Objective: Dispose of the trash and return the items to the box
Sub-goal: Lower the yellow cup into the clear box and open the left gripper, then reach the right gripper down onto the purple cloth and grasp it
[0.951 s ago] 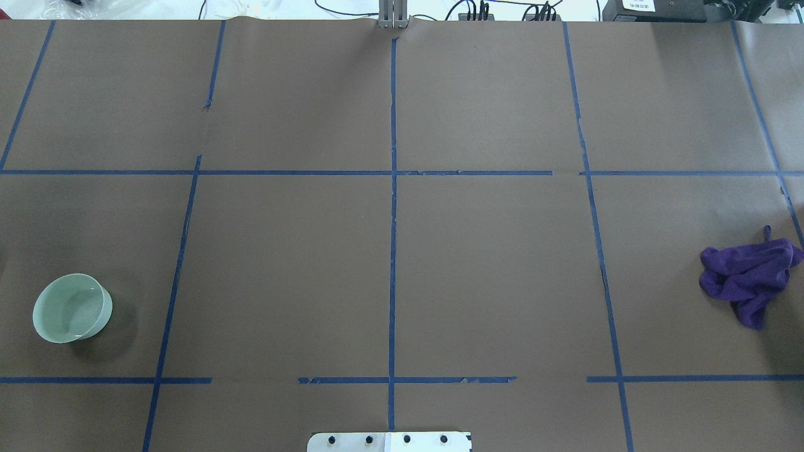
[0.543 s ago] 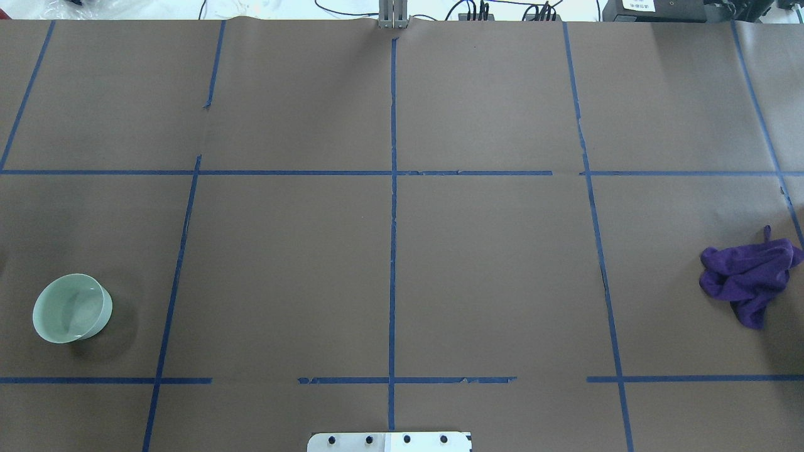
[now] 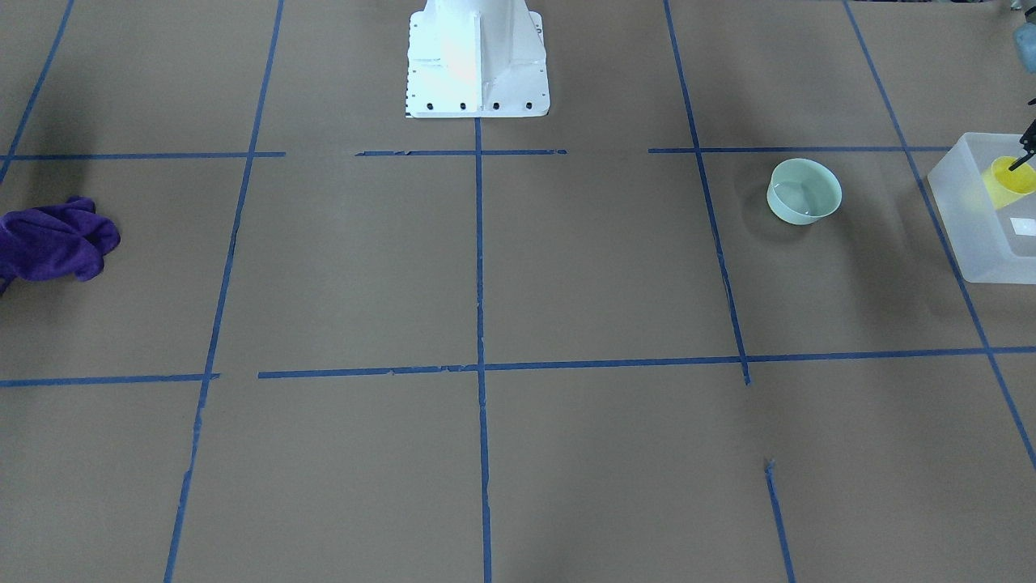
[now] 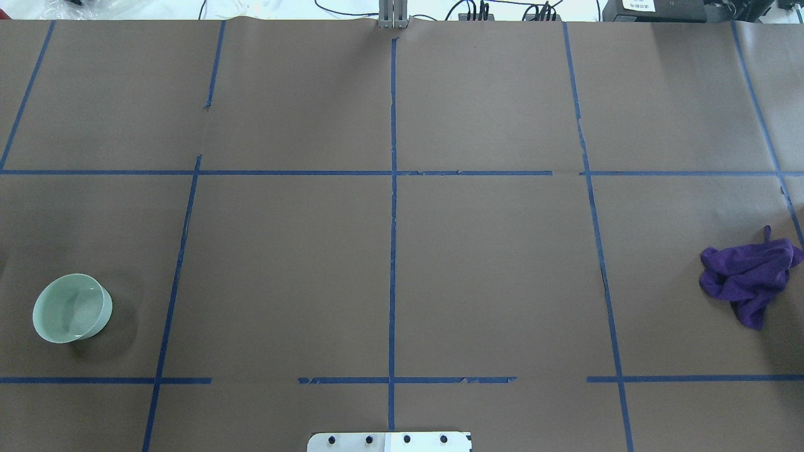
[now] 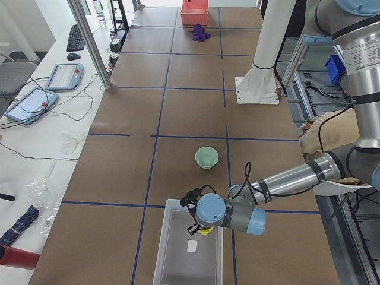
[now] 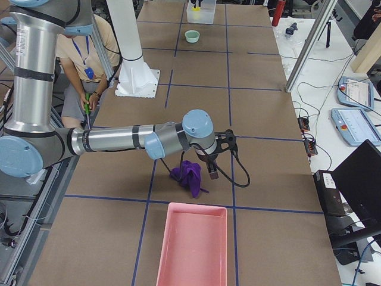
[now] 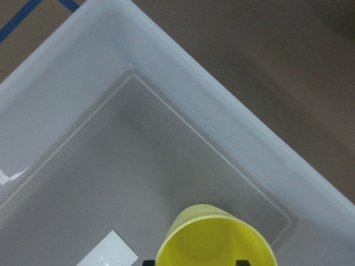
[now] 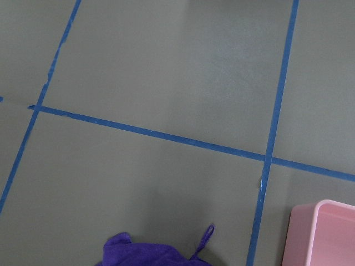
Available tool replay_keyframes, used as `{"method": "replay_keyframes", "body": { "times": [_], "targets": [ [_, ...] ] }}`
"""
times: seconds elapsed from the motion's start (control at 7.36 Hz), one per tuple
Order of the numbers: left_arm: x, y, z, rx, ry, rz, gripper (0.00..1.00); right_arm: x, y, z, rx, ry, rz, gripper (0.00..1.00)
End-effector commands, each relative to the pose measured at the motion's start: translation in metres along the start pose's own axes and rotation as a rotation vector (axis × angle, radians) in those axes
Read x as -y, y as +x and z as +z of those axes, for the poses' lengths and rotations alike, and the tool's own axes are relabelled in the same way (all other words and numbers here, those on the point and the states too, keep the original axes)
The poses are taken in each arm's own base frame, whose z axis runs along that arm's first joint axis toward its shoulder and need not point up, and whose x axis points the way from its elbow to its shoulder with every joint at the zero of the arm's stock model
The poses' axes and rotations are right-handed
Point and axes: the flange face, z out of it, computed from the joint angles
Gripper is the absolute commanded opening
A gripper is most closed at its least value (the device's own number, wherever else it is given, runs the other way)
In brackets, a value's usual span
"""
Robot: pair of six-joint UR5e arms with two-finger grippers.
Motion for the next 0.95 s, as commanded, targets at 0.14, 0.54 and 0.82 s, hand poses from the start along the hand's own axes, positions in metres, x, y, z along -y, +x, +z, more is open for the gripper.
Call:
{"method": "replay_keyframes", "body": {
  "times": [0.14,0.54,0.82],
  "targets": [
    [0.061,0.009,-0.041,0.063,0.075,-0.131,1.00,0.005,-0.008,-0.006,0.003,0.054,-0.041,1.00],
    [0.144,0.026,-0.097,0.126,0.169,-0.407,1.00,0.013,-0.047,0.000,0.035,0.039,0.015,1.00],
    [0.191,0.018,-0.118,0.107,0.115,-0.480,1.00,0.022,-0.102,-0.015,0.078,0.061,0.114,1.00]
  ]
}}
